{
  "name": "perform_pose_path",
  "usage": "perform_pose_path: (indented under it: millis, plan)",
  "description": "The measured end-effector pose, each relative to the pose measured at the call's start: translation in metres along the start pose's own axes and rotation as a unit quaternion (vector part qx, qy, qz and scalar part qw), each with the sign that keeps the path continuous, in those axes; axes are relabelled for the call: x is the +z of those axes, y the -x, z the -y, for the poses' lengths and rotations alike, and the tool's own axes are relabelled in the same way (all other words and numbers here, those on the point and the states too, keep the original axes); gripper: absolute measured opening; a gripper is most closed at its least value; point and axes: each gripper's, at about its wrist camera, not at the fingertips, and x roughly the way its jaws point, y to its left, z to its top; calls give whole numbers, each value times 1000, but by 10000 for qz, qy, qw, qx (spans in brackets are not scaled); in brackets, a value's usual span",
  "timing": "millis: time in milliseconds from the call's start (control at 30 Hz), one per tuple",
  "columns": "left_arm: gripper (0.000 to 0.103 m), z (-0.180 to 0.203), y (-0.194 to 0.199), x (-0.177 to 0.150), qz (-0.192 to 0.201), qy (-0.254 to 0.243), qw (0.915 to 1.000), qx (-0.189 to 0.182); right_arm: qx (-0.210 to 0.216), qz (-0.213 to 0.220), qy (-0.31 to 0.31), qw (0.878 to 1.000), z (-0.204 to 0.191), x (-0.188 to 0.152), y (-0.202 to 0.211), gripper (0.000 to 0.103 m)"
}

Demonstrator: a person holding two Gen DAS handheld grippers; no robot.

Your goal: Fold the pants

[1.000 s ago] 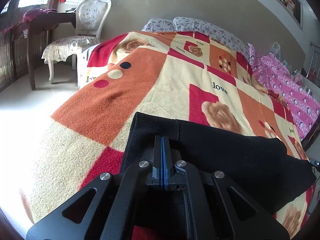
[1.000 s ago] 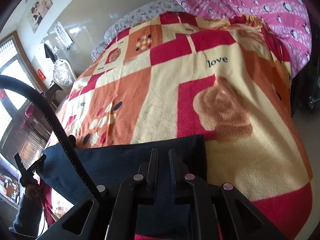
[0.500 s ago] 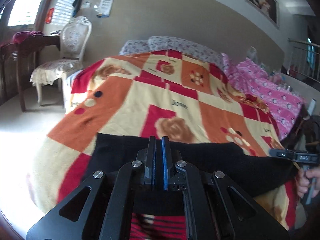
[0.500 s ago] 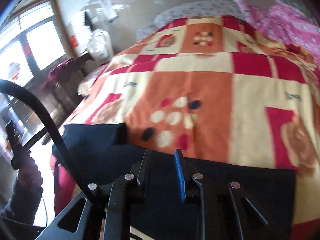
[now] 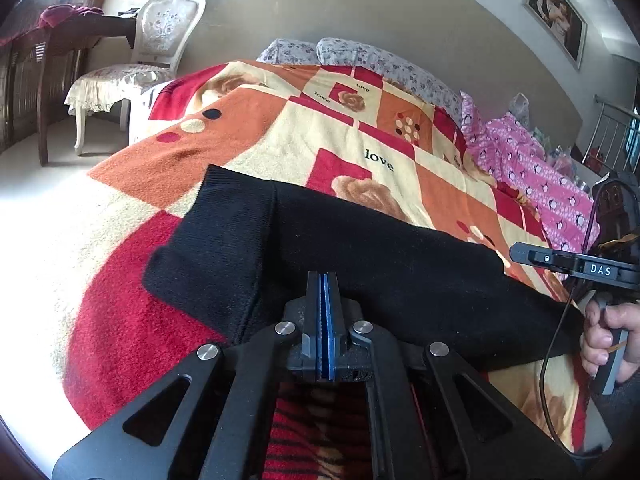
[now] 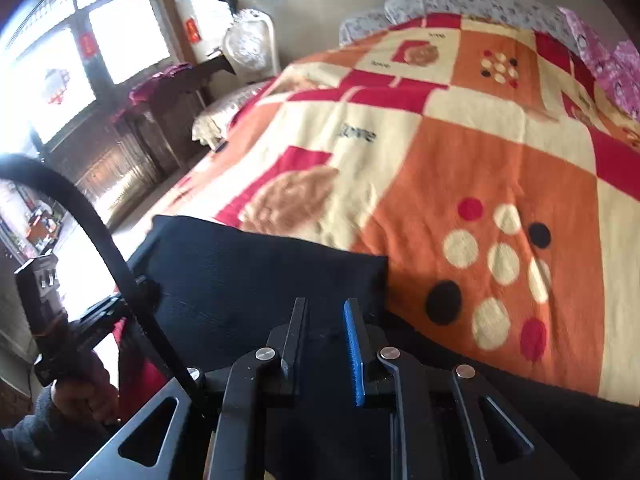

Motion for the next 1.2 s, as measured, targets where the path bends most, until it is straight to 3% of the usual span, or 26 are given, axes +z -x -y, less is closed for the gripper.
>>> perform_pose_path:
  millis: [100, 167, 200, 233, 333, 433, 500, 567, 633, 667, 800, 900, 1033, 1200]
  plan:
    - [2, -15, 7, 4, 130, 188, 9994, 260, -41, 26, 400, 9992, -16, 7, -10, 22]
    - [2, -27, 7, 7, 87, 378, 9985, 389, -380, -397, 361, 9978, -4, 9, -43, 28]
    - [2, -31, 5, 8, 47, 380, 9981, 484, -365, -667, 236, 9968, 4, 7, -57, 28]
    - [2, -34, 4, 8, 45, 366, 9983, 444, -153, -284, 141, 9994, 9, 8, -52, 31]
    - [2, -42, -1, 10, 37, 450, 9984, 354, 31, -398, -7, 9992, 14, 14, -50, 38]
    - [2, -38, -4, 17, -63, 352, 9980, 516, 126, -506, 47, 9986, 10, 17, -43, 42]
    - [2, -33, -1, 20, -115, 328, 9970, 699, 278, -211, -85, 9994, 14, 18, -21, 42]
    - [4, -22, 6, 23, 22, 221, 9964, 818, 278, 425, -89, 9987, 18, 6, 18, 42]
    - [4, -5, 9, 24, 124, 60, 9980, 622, 84, 818, -104, 9966, 34, -7, 55, 43]
    - [4, 5, 8, 24, 137, -50, 9986, 499, -84, 894, -196, 9958, 46, -16, 73, 48]
    - [4, 48, -10, 16, -130, -519, 9986, -19, -974, 703, -687, 9904, 99, -63, 119, 48]
    - [4, 69, -30, 3, -415, -686, 9967, -157, -1645, 741, -1014, 9783, 125, -102, 148, 48]
    - [4, 78, -38, 1, -496, -692, 9961, -209, -1582, 1012, -1369, 9726, 136, -143, 176, 48]
    - [4, 85, -41, 5, -586, -628, 9961, -194, -1599, 1281, -1347, 9695, 131, -159, 184, 48]
